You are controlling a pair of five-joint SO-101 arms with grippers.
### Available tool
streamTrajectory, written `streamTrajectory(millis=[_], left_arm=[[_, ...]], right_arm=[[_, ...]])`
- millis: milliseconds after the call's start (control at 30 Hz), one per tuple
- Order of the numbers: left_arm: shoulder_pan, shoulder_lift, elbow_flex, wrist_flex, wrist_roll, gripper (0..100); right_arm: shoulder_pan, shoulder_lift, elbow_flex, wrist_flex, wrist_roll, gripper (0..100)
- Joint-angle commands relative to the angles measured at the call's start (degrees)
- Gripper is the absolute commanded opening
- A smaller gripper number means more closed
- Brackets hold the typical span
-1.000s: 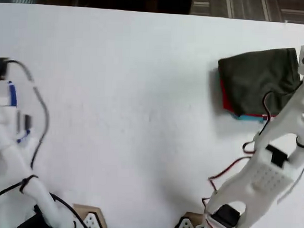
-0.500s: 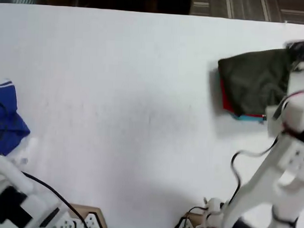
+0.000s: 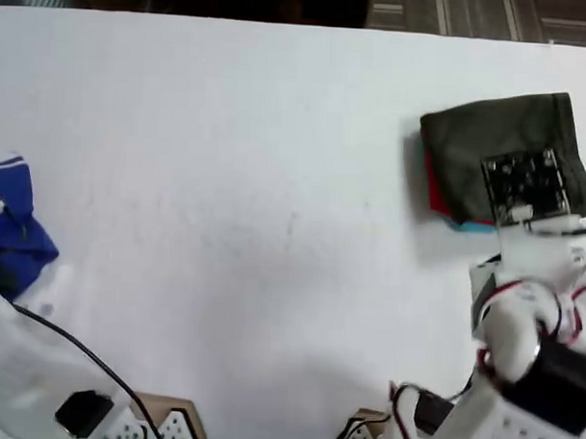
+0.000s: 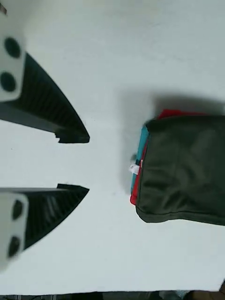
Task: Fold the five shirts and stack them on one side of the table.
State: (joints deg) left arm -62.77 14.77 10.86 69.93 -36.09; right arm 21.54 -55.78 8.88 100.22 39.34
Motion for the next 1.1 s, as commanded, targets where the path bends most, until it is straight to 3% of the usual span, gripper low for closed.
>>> streamTrajectory(millis=[0, 100, 233, 400, 500, 733, 933, 1067], left_arm=[[1.8, 0.4, -3.9, -0.6, 2.2, 24], [1.9, -0.4, -8.0, 4.4, 2.4, 20], [4.3, -2.4, -14.6, 11.3, 2.5, 2], [9.3, -5.0, -20.0, 18.8, 2.5, 3], [13.6, -7.3, -23.9, 22.1, 6.2, 3], [33.8, -13.7, -33.2, 31.9, 14.9, 3], [53.0, -22.9, -33.4, 32.4, 19.4, 3], [61.5, -29.7, -31.2, 32.4, 23.4, 3]], right_arm=[[-0.6, -3.5, -0.2, 1.1, 0.0, 14.8], [-0.7, -4.0, 3.3, 1.1, -0.1, 14.8], [-0.6, -3.9, 14.9, 1.1, -0.1, 14.6], [-0.6, -4.4, 27.9, 1.1, -0.1, 14.6], [-0.5, -4.4, 30.3, -1.1, -0.2, 14.6], [-0.5, -3.9, 36.3, -8.8, -0.2, 14.6], [2.9, -3.9, 41.1, -15.3, -0.2, 14.8], [6.1, -3.9, 41.1, -18.9, -0.2, 14.8]])
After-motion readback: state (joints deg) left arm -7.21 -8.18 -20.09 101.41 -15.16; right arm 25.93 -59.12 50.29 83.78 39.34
